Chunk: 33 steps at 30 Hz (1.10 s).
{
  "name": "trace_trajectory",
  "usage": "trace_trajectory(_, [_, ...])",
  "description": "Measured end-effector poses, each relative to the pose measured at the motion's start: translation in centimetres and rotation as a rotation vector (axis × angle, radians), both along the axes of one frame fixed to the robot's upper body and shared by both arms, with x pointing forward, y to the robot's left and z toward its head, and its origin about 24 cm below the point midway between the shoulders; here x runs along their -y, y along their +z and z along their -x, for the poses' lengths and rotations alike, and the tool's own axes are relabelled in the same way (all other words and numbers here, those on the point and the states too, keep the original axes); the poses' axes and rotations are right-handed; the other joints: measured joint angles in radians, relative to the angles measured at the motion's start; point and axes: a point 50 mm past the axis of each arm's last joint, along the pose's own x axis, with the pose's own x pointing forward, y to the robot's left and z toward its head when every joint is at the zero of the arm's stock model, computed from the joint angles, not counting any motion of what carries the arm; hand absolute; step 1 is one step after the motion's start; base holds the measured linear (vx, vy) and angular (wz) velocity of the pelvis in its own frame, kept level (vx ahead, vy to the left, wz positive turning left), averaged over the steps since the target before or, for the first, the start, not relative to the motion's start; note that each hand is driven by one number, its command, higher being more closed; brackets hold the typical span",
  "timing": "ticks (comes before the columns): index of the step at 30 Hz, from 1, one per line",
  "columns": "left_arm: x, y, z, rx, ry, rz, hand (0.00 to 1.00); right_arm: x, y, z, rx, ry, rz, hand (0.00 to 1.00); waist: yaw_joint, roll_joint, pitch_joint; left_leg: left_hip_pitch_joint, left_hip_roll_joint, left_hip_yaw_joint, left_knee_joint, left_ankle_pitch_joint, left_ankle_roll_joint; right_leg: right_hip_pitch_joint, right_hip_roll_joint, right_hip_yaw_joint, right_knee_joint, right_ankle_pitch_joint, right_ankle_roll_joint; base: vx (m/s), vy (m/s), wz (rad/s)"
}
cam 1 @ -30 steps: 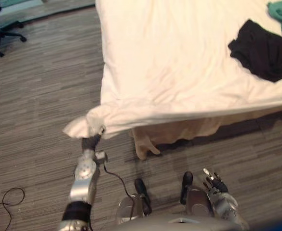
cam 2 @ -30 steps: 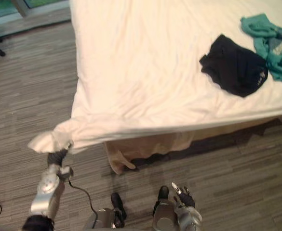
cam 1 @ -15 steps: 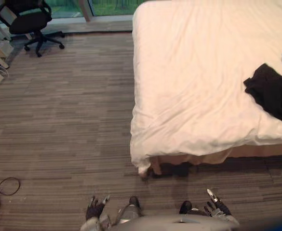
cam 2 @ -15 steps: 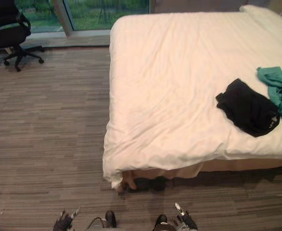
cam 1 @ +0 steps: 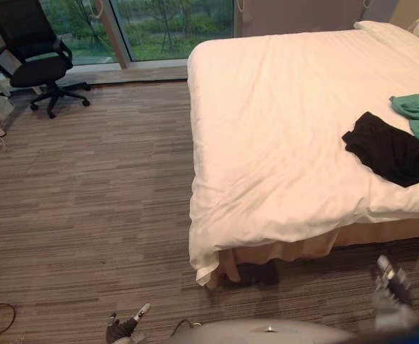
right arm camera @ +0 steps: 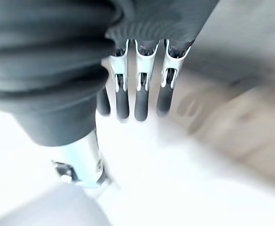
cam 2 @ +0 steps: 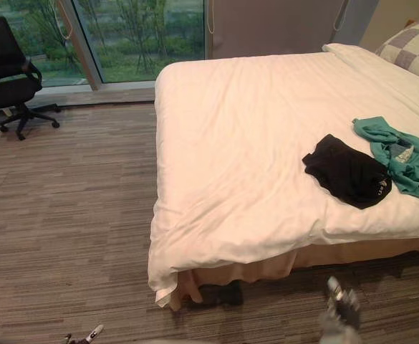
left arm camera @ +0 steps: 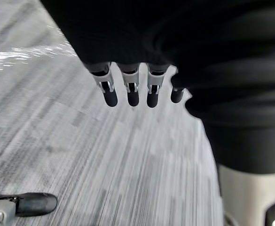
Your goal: Tidy the bed and pick cloth on bed and put in laundry
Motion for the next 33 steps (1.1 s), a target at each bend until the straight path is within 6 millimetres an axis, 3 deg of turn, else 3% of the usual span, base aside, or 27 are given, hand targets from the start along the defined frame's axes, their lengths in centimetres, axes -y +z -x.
trace_trajectory(2, [0.4,0.1,-0.9,0.015,-0.083,0.000,0.00,-0.7,5.7,-4.4,0.197,0.219,0.178,1.00,-0.009,-0.003,-0.003,-0.019,-0.003,-0.019,-0.001,0.006,0.003,-0.003,0.000,-0.015,-0.010,0.006,0.001,0.01,-0.016,0.25])
trace_trajectory(3, [0.5,0.1,-0.9,0.015,-0.096,0.002,0.00,-1.3,7.1,-5.1,0.244,0.282,0.221,1.00,-0.012,-0.004,-0.004,-0.024,-0.003,-0.026,0.000,0.007,0.003,-0.004,0.000,-0.018,-0.011,0.006,0.001,0.04,-0.017,0.21])
trace_trajectory(4, [0.7,0.1,-0.8,0.010,-0.128,0.008,0.00,-3.0,9.6,-6.5,0.332,0.412,0.294,1.00,-0.013,-0.005,-0.005,-0.028,-0.003,-0.032,0.000,0.007,0.004,-0.004,0.001,-0.021,-0.013,0.006,0.001,0.04,-0.011,0.12])
trace_trajectory(5, [0.7,0.0,-0.6,0.001,-0.144,0.008,0.00,-4.0,10.5,-7.0,0.369,0.473,0.322,1.00,-0.012,-0.006,-0.004,-0.028,-0.003,-0.033,0.000,0.007,0.004,-0.004,0.002,-0.021,-0.014,0.006,0.001,0.07,-0.018,0.06])
trace_trajectory(6, [1.2,-0.1,0.0,-0.015,-0.194,0.011,0.00,-7.3,12.5,-7.6,0.464,0.661,0.365,1.00,-0.007,-0.013,-0.002,-0.029,-0.003,-0.039,0.000,0.007,0.004,-0.003,0.002,-0.020,-0.016,0.006,0.001,0.04,-0.012,0.00])
trace_trajectory(7, [1.2,-0.1,0.1,-0.014,-0.201,0.012,0.00,-7.8,12.6,-7.7,0.476,0.691,0.368,1.00,-0.007,-0.015,0.000,-0.029,-0.003,-0.041,0.000,0.007,0.004,-0.003,0.002,-0.020,-0.016,0.006,0.001,0.06,-0.017,0.02])
trace_trajectory(8, [1.7,-0.1,0.2,-0.011,-0.243,0.016,0.00,-10.3,12.7,-8.0,0.517,0.825,0.359,1.00,-0.003,-0.028,0.006,-0.033,-0.003,-0.048,0.001,0.007,0.004,-0.001,0.002,-0.020,-0.016,0.006,0.001,0.03,-0.010,0.05])
trace_trajectory(11, [2.2,0.1,-0.6,0.023,-0.343,0.003,0.00,-14.9,11.6,-8.6,0.524,1.030,0.317,1.00,0.010,-0.054,0.020,-0.062,-0.002,-0.066,0.019,0.007,0.004,-0.009,0.000,-0.032,-0.013,0.006,0.001,0.01,-0.019,0.16])
trace_trajectory(12, [1.8,0.4,-1.2,0.050,-0.368,-0.019,0.00,-17.8,11.5,-9.4,0.528,1.136,0.308,1.00,0.015,-0.068,0.040,-0.079,0.003,-0.074,0.033,0.007,0.004,-0.024,0.000,-0.034,-0.003,0.003,-0.003,-0.10,-0.046,0.08])
trace_trajectory(13, [1.6,0.8,-2.8,0.095,-0.387,-0.037,0.00,-20.7,12.4,-10.4,0.559,1.238,0.329,1.00,0.029,-0.079,0.079,-0.104,0.010,-0.087,0.054,0.006,0.005,-0.046,0.001,-0.035,0.017,0.002,-0.006,-0.09,-0.043,0.07])
trace_trajectory(14, [1.5,1.0,-3.7,0.123,-0.392,-0.046,0.00,-22.0,13.1,-10.9,0.581,1.280,0.341,1.00,0.038,-0.085,0.101,-0.121,0.013,-0.091,0.066,0.005,0.005,-0.059,0.001,-0.036,0.028,-0.002,-0.012,-0.18,-0.050,0.16])
trace_trajectory(15, [1.5,1.7,-5.8,0.188,-0.404,-0.064,0.00,-24.5,15.1,-12.1,0.630,1.348,0.390,1.00,0.059,-0.094,0.155,-0.166,0.022,-0.110,0.093,0.002,0.005,-0.093,0.003,-0.045,0.050,-0.007,-0.020,-0.15,-0.031,0.23])
trace_trajectory(17, [1.3,2.9,-8.7,0.280,-0.423,-0.100,0.00,-27.3,17.8,-13.6,0.683,1.386,0.465,1.00,0.098,-0.113,0.238,-0.238,0.033,-0.147,0.132,0.005,0.005,-0.145,0.005,-0.068,0.083,-0.009,-0.029,-0.18,-0.034,0.37])
trace_trajectory(19, [1.2,3.6,-10.0,0.330,-0.413,-0.107,0.00,-29.2,19.9,-14.5,0.716,1.384,0.505,1.00,0.139,-0.122,0.313,-0.286,0.036,-0.180,0.160,0.008,0.005,-0.170,0.004,-0.087,0.101,-0.008,-0.030,-0.12,-0.007,0.44])
trace_trajectory(22, [1.1,4.1,-10.7,0.358,-0.399,-0.125,0.00,-30.5,22.1,-15.3,0.748,1.361,0.538,1.00,0.158,-0.123,0.373,-0.365,0.030,-0.225,0.194,0.014,0.010,-0.205,-0.001,-0.127,0.110,-0.006,-0.032,-0.02,0.029,0.47])
trace_trajectory(24, [1.3,4.3,-11.1,0.373,-0.401,-0.123,0.00,-30.8,22.5,-16.0,0.726,1.339,0.553,1.00,0.178,-0.118,0.384,-0.415,0.025,-0.244,0.214,0.015,0.011,-0.237,-0.004,-0.137,0.112,-0.001,-0.035,0.03,0.053,0.37])
trace_trajectory(30, [3.3,5.8,-14.7,0.500,-0.419,-0.107,0.00,-30.6,23.4,-18.4,0.606,1.225,0.620,1.00,0.202,-0.040,0.431,-0.571,0.011,-0.305,0.284,0.022,0.022,-0.362,-0.033,-0.164,0.194,-0.001,-0.036,-0.02,0.061,0.24])
trace_trajectory(33, [4.4,6.7,-16.8,0.554,-0.430,-0.094,0.00,-29.5,23.4,-19.5,0.545,1.127,0.631,1.00,0.221,-0.008,0.448,-0.648,0.006,-0.306,0.298,0.032,0.034,-0.441,-0.045,-0.165,0.218,-0.006,-0.043,-0.10,0.040,0.00])
